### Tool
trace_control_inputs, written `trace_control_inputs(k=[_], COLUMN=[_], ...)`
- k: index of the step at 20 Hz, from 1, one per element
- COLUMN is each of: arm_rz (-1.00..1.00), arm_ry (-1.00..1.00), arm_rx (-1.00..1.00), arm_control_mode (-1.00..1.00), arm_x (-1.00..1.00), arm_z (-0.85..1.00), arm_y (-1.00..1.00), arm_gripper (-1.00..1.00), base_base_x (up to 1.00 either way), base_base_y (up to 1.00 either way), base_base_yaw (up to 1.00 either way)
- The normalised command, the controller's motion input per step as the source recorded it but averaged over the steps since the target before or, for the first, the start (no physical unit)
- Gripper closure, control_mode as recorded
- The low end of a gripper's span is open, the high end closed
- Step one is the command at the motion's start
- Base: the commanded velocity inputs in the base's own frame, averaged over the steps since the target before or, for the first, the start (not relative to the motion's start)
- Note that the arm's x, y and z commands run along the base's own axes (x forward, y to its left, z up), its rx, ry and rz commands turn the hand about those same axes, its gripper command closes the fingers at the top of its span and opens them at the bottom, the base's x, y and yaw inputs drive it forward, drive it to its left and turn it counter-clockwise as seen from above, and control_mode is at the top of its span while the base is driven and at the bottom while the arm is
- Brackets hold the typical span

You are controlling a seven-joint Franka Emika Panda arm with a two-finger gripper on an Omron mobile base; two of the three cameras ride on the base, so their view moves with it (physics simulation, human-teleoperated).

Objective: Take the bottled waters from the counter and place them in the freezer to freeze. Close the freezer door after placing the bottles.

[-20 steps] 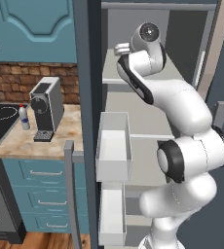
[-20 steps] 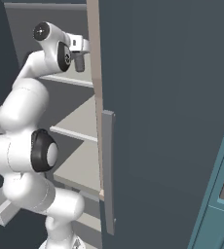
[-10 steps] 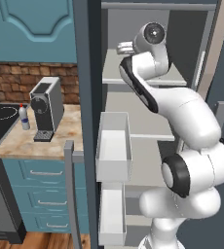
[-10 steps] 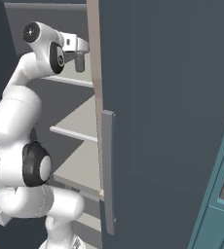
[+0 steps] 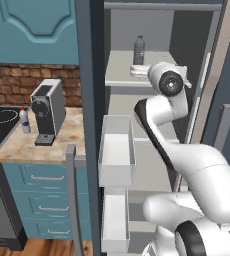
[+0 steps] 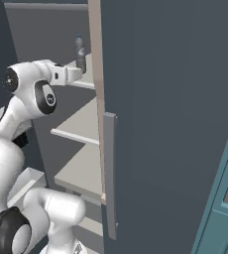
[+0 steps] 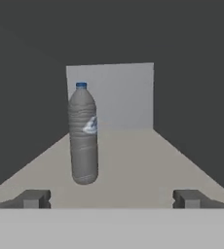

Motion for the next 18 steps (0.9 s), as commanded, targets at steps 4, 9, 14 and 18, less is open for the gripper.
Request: trace_control_inputs(k=[4,9,14,18], arm_rz=[-0.08,0.0,-0.12,-0.06], arm_ry=[-0.19,-0.02,0.0,0.0], arm_rx=[0.12,0.01,0.07,0.03], arm_control_mode=[-1.0,-1.0,-1.0,1.0], arm_x=[-1.0,-0.24,-0.73,-0.25], arm_z=[-0.26,0.0,-0.19,-0.1], arm_y=[-0.19,-0.03,0.04,0.03], arm_gripper=[-1.0,-1.0,-1.0,-1.0], base_base_x=[0.0,0.0,0.0,-0.75], base_base_y=[0.0,0.0,0.0,0.16], base_base_yaw=[0.0,0.0,0.0,-0.18])
